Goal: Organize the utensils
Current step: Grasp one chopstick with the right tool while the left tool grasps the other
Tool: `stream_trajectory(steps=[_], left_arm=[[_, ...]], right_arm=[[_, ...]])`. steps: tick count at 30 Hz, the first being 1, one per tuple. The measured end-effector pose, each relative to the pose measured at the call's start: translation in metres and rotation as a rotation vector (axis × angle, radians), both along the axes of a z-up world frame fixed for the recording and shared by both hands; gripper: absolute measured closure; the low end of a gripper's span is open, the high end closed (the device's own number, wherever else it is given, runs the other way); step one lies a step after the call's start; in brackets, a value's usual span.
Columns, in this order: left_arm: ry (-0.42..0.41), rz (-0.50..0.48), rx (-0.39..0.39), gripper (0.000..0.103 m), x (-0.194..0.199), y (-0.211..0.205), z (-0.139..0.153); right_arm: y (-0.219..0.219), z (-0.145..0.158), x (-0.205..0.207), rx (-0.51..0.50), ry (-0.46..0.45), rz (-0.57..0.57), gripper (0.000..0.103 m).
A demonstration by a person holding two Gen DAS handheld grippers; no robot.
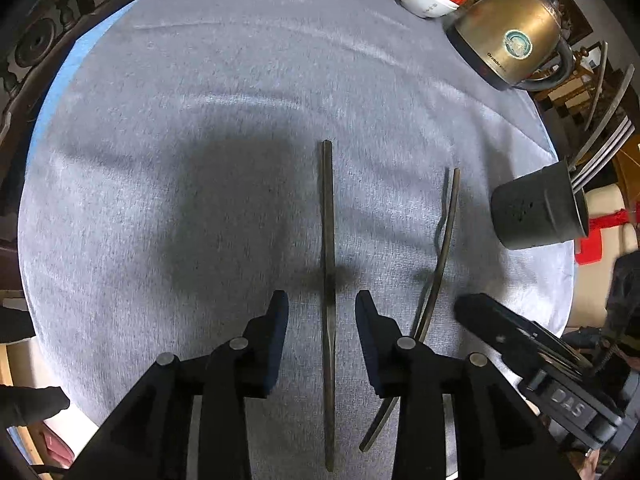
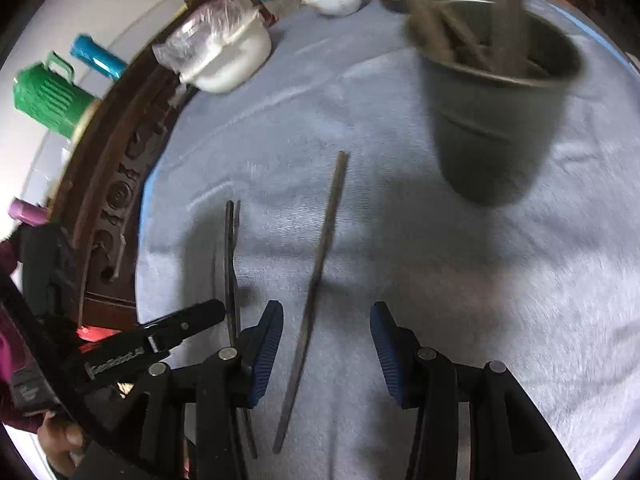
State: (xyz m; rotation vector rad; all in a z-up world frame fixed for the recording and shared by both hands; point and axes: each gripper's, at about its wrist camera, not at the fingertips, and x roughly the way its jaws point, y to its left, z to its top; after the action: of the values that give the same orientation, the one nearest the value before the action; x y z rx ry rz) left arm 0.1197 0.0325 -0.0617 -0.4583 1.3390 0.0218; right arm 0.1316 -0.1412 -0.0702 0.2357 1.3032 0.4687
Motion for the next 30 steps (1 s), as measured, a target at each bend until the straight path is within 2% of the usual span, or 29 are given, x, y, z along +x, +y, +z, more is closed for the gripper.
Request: stream_trajectory(steps=[1, 3, 7, 8, 9, 11, 15, 19, 21, 27, 29, 30], left_arm=[[-0.003, 0.001, -0.008, 0.068, 0.002, 0.011, -0.002], [-0.01, 0.006, -0.023, 0.068, 0.0, 0.018, -0.002], [-0.006, 0.033, -0.045, 0.068, -0.006, 0.036, -0.005], [-0.004, 0.038, -0.049, 0.068, -0.006, 0.041, -0.005], [-0.004, 0.04, -0.05, 0.068, -0.011, 0.043, -0.006], [-0.004, 0.036, -0.051, 0.068, -0.017, 0.05, -0.003], [0.01, 0.0, -0.046, 0.068, -0.011, 0.049, 0.0], [0.039, -0.051, -0.024, 0.068, -0.008, 0.018, -0.004], [0.067, -0.069, -0.002, 0.068, 0.001, 0.007, -0.011], [0.121, -0.095, 0.045, 0.068, 0.013, -0.002, -0.02], [0.14, -0.104, 0.042, 0.095, 0.016, -0.005, -0.023], [0.153, -0.108, 0.032, 0.096, 0.017, -0.005, -0.025]], right_arm=[[0.006, -0.004, 0.004, -0.008, 0.025, 0.007, 0.054], [0.013, -0.012, 0.008, -0.026, 0.065, 0.011, 0.064], [0.025, -0.019, 0.011, -0.062, 0.08, 0.005, 0.066], [0.026, -0.019, 0.013, -0.067, 0.085, 0.004, 0.086], [0.026, -0.024, 0.015, -0.047, 0.121, -0.001, 0.096], [0.028, -0.024, 0.015, -0.058, 0.116, 0.031, 0.096], [0.025, -0.015, 0.012, -0.176, 0.088, 0.113, 0.097], [0.011, -0.013, 0.014, -0.254, 0.096, 0.148, 0.097], [0.007, -0.019, 0.015, -0.243, 0.132, 0.15, 0.094], [0.004, -0.019, 0.017, -0.217, 0.139, 0.159, 0.094], [-0.003, -0.019, 0.021, -0.202, 0.148, 0.166, 0.094], [-0.005, -0.02, 0.024, -0.195, 0.155, 0.17, 0.094]])
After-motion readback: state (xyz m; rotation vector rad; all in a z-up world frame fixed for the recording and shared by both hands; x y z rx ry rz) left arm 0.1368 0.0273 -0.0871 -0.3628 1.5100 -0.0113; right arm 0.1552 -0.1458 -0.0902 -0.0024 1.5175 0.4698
